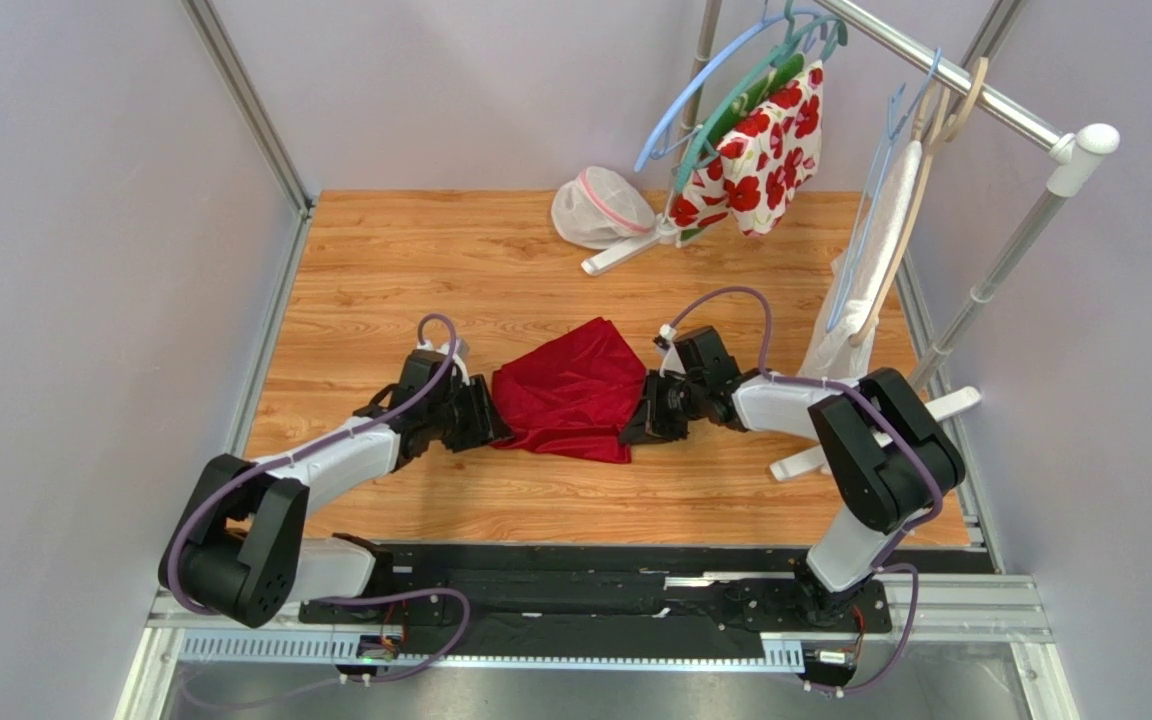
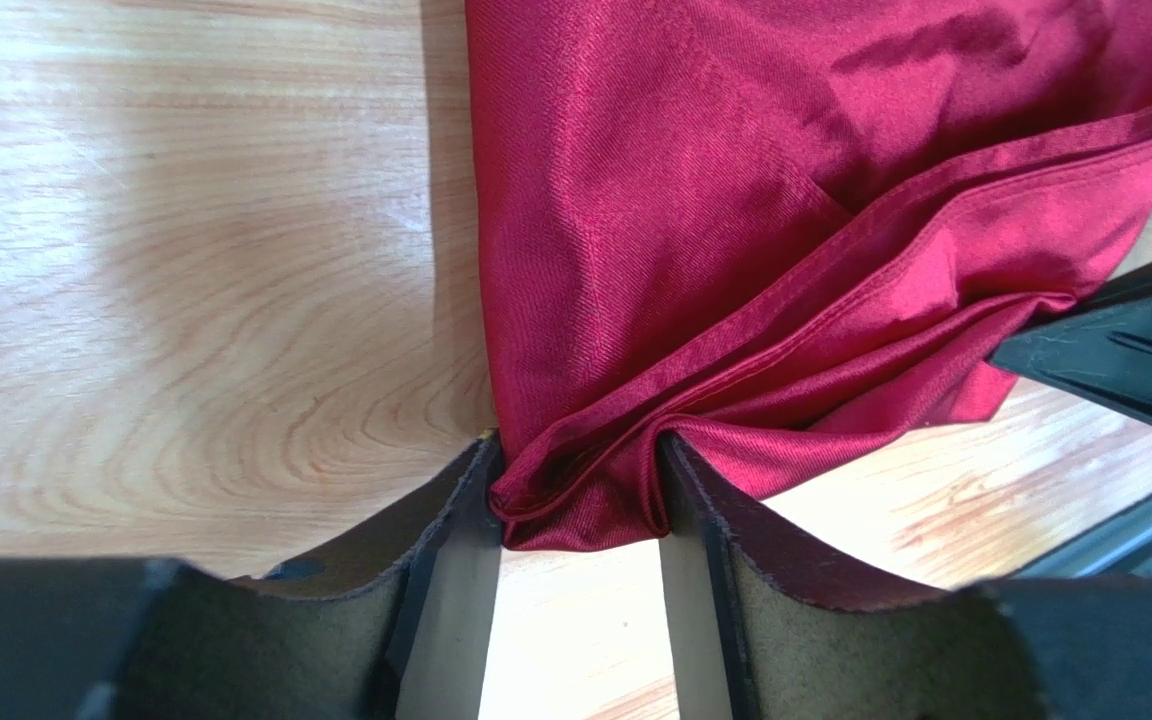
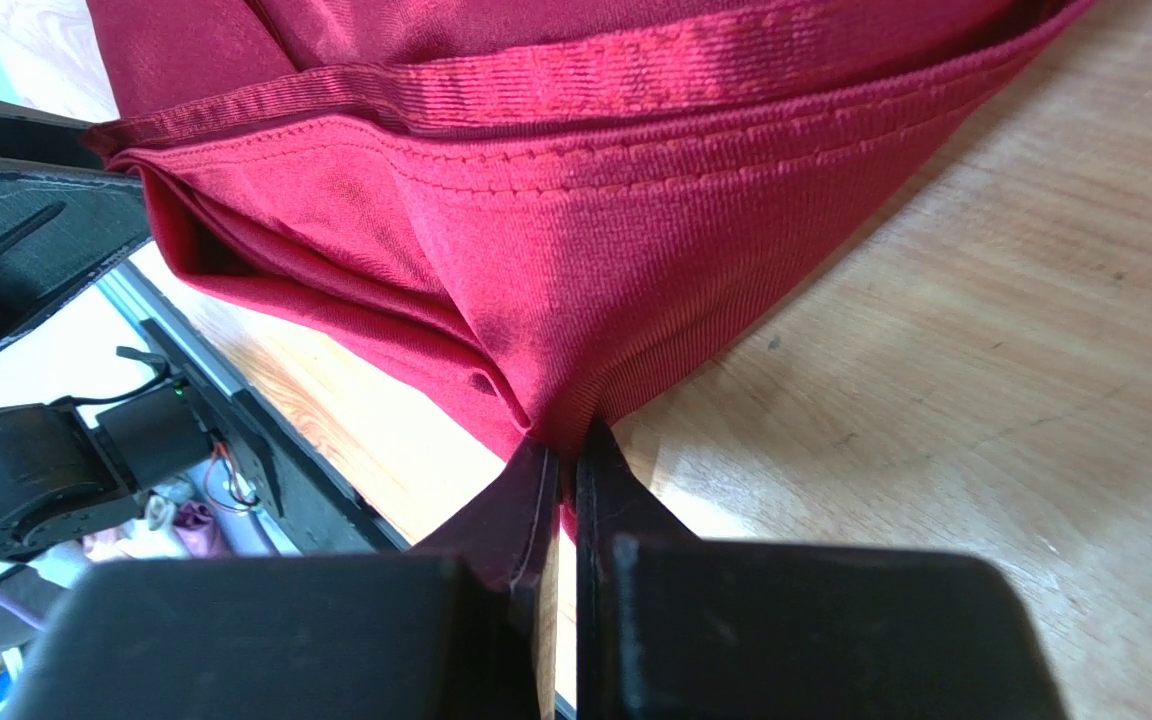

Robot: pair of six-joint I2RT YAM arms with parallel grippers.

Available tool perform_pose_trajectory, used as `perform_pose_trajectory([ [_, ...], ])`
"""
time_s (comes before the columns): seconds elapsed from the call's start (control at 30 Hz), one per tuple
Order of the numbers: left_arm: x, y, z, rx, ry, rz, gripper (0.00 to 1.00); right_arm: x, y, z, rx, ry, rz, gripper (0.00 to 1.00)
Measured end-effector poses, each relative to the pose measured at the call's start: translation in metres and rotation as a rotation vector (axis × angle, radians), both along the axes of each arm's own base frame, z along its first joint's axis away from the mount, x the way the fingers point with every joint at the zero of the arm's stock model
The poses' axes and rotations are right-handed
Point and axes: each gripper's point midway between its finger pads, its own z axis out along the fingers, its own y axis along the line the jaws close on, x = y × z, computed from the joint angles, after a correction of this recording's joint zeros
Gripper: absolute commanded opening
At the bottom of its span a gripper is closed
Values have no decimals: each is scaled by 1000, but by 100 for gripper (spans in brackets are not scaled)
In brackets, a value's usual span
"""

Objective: Fold the napkin, place the utensils inside, and roll it up
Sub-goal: Roll the napkin with the utensil

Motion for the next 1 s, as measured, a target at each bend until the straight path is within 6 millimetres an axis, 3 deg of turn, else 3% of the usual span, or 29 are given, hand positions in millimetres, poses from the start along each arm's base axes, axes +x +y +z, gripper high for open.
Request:
perform_pose_trajectory([
  [0.33,2,-6,3,-46,-26,-4,44,0,-5,0,-43,-2,30,0],
  [0.4,3,-7,3,-48,-29,-5,40,-1,-5,0,-48,-2,32,0],
  [0.43,3,-7,4,-49,-31,-4,35,-1,-6,0,-50,-2,34,0],
  [0.47,3,-7,4,-50,-33,-4,20,-1,-6,0,-53,-2,36,0],
  [0.53,3,-6,3,-47,-35,-4,6,-2,-7,0,-60,3,42,0],
  [0.57,4,-7,3,-54,-36,-2,0,-2,-7,0,-62,4,43,3],
  [0.63,4,-9,5,-60,-43,-16,0,-2,-8,-1,-67,2,46,12],
  [0.7,2,-10,5,-66,-43,-30,0,-2,-10,0,-77,-2,48,30],
  [0.87,0,-14,9,-77,-29,-58,0,-7,-19,3,-123,-14,62,56],
  [1.0,2,-16,12,-81,14,-68,0,-7,-27,20,-156,-65,79,66],
])
